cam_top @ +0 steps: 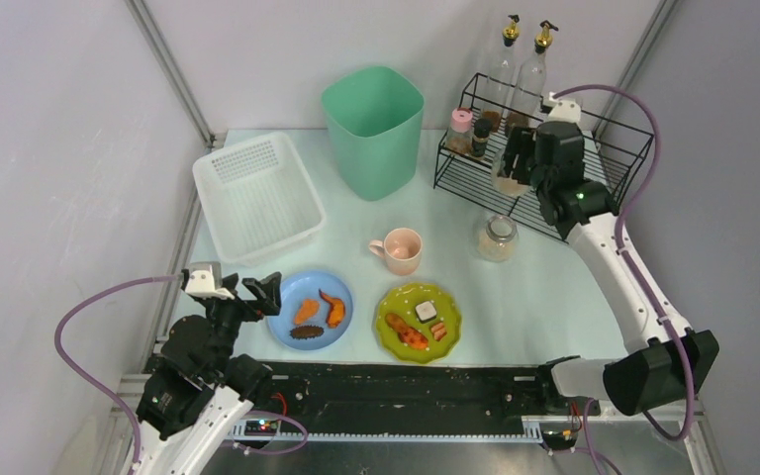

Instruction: Clear the kitchen counter

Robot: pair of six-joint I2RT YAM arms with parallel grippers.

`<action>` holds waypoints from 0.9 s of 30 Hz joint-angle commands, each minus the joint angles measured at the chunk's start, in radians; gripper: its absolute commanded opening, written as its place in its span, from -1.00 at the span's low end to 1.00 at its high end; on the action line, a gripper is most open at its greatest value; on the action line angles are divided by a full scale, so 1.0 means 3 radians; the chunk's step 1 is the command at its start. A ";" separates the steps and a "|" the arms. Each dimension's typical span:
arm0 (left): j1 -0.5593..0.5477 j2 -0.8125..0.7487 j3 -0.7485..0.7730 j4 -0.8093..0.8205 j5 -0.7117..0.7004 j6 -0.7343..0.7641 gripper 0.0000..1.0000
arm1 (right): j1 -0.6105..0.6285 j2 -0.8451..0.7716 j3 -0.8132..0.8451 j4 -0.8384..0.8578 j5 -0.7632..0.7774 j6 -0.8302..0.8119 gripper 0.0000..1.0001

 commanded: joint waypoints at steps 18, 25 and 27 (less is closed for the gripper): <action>0.0025 0.0013 -0.0015 0.0095 0.0004 -0.0031 0.97 | -0.0467 0.0907 0.1113 0.0114 -0.0193 0.0126 -0.62; 0.0025 0.0012 -0.0015 0.0097 -0.0003 -0.0031 0.97 | -0.0532 0.1128 0.1219 0.0090 -0.0232 0.0161 -0.62; 0.0025 0.0017 -0.0015 0.0094 -0.0006 -0.0031 0.97 | -0.0547 0.1193 0.1266 0.0078 -0.0236 0.0161 -0.62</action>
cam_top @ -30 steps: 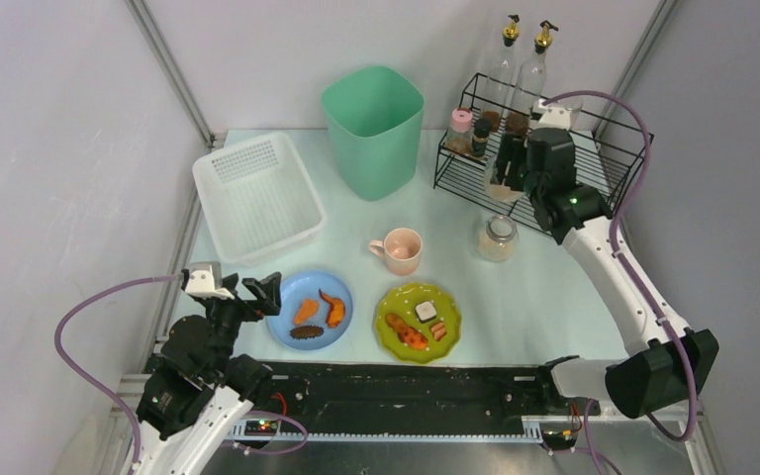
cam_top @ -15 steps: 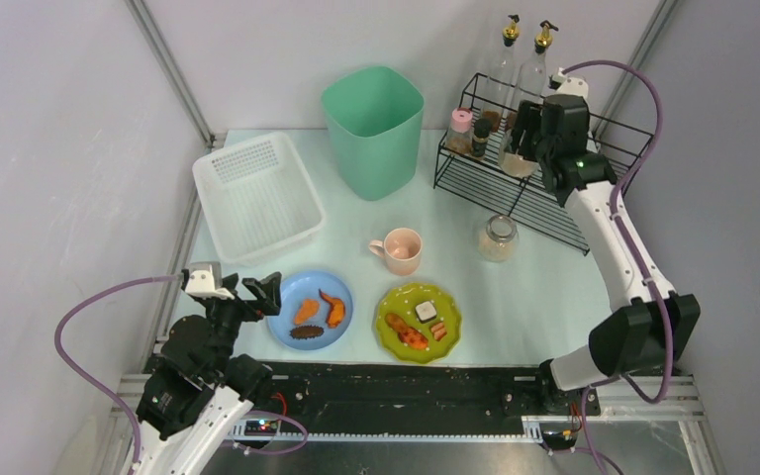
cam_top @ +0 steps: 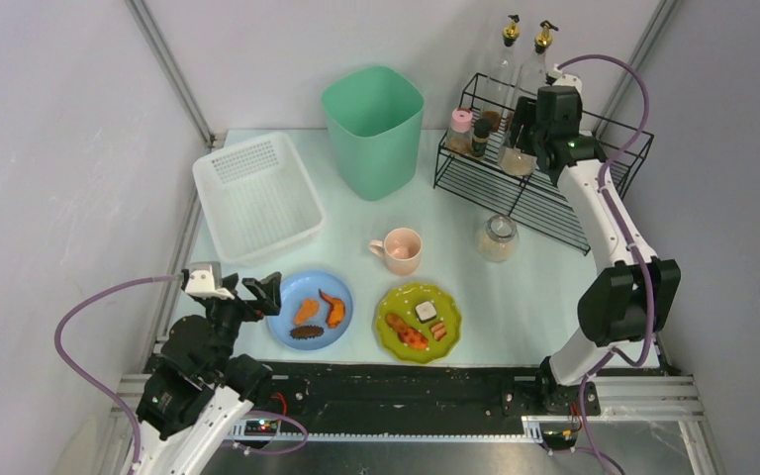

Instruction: Clear the kitchen counter

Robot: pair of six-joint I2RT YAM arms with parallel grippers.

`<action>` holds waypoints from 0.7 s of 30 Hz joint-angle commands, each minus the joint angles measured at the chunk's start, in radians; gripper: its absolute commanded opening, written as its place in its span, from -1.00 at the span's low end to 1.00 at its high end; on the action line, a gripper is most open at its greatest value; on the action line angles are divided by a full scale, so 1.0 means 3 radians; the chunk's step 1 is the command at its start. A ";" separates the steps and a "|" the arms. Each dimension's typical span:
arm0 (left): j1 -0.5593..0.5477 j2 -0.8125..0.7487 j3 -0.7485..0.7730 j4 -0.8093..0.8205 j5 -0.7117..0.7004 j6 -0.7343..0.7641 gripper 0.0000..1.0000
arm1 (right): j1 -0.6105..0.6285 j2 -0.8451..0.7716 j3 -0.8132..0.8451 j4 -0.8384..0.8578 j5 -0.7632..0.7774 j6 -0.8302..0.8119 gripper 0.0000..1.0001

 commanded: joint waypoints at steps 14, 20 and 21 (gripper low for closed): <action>0.0029 0.0018 -0.0015 0.0094 -0.0014 -0.0034 0.97 | -0.0132 0.0540 0.0832 -0.0198 -0.0169 0.0054 -0.49; 0.0033 0.0019 -0.0015 0.0096 -0.0013 -0.0036 0.97 | -0.0146 0.0689 0.1015 -0.0359 -0.0222 0.0039 -0.08; 0.0031 0.0018 -0.0012 0.0095 -0.0009 -0.0036 0.97 | -0.0147 0.0698 0.1023 -0.0358 -0.0220 0.0037 0.05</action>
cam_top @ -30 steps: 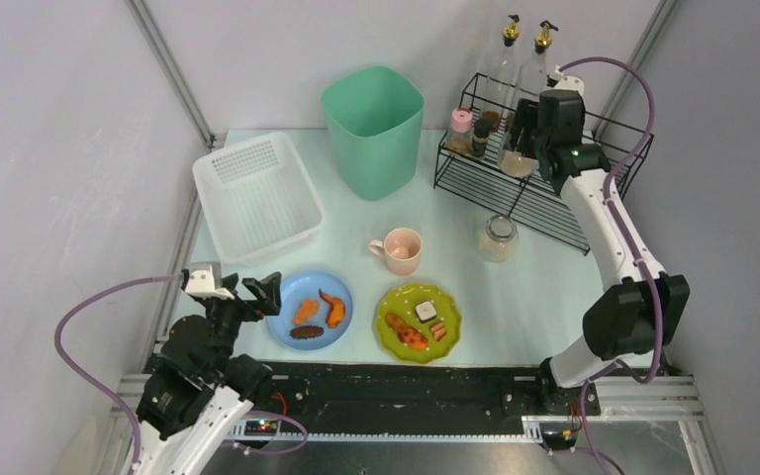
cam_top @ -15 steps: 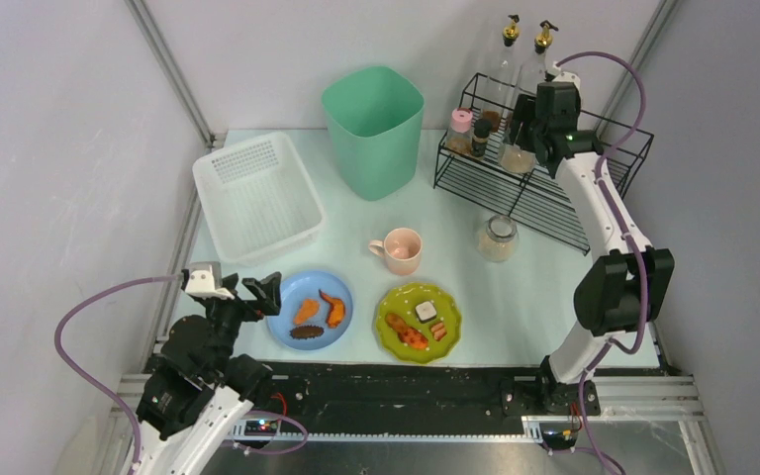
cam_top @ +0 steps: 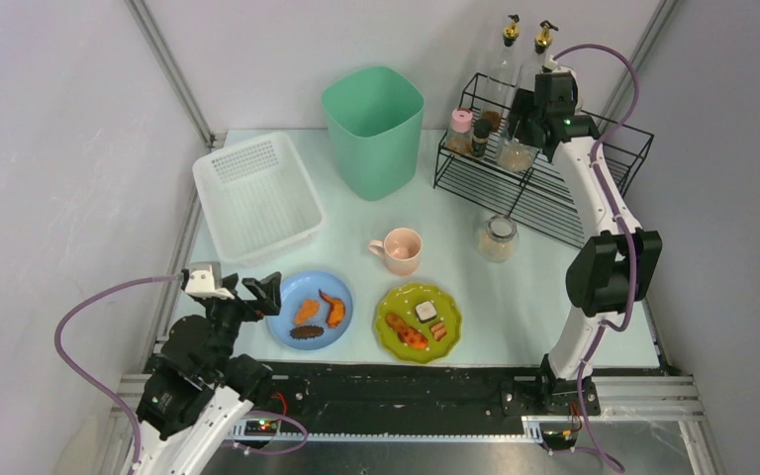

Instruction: Clear the kitchen counter

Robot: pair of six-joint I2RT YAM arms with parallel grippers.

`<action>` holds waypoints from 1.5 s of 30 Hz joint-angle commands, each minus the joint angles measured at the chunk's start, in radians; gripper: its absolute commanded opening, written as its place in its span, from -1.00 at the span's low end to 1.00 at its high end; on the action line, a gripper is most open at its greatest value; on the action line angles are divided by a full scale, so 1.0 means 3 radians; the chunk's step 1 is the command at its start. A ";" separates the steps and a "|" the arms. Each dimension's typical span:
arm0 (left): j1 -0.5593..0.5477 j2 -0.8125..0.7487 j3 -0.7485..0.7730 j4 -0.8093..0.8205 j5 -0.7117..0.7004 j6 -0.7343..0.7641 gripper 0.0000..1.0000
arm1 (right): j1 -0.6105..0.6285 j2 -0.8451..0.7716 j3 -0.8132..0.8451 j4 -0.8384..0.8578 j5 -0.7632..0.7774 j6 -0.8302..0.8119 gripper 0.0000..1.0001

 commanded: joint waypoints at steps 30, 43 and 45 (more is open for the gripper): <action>0.0032 -0.0011 -0.0015 0.0095 -0.0024 -0.0034 0.97 | 0.0048 -0.1296 -0.0951 0.0280 -0.0020 0.0022 0.99; 0.0031 -0.0027 -0.0015 0.0096 -0.0029 -0.0041 0.97 | 0.0366 -0.2038 -0.1998 0.0188 0.0292 0.0370 0.99; 0.0031 -0.0030 -0.0015 0.0096 -0.0020 -0.0039 0.97 | 0.0358 -0.2111 -0.2121 0.0128 0.0021 0.0358 0.99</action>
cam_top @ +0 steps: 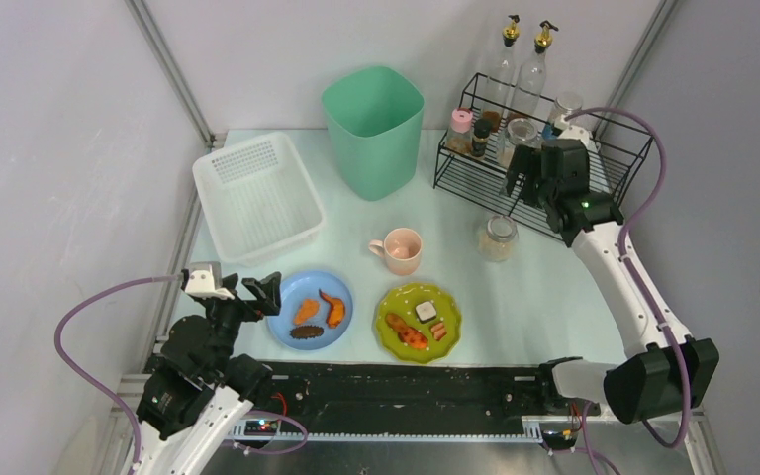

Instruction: Clear the kitchen counter

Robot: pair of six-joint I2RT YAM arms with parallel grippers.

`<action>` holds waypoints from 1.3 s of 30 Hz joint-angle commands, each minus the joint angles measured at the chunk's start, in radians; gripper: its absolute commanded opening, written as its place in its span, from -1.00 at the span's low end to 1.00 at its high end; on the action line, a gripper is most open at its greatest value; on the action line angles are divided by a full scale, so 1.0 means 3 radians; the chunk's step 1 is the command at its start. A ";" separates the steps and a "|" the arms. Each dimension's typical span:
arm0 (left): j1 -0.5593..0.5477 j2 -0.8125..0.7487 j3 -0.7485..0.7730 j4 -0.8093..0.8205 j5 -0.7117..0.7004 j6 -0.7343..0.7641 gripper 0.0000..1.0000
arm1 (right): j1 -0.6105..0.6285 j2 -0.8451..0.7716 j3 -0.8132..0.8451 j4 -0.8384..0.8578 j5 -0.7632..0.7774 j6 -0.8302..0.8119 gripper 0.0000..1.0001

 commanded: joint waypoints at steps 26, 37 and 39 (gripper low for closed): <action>0.0034 -0.0026 -0.0015 0.0096 0.0031 -0.0028 0.97 | 0.0201 0.0335 -0.0805 0.0224 -0.0028 0.0502 0.99; 0.0034 0.0000 -0.0015 0.0095 0.0032 -0.0026 0.97 | 0.0202 0.0613 -0.0801 0.0403 0.0019 0.0554 0.99; 0.0031 0.0004 -0.0015 0.0092 0.0031 -0.0028 0.97 | 0.0203 0.0645 -0.0799 0.0429 0.0035 0.0570 0.99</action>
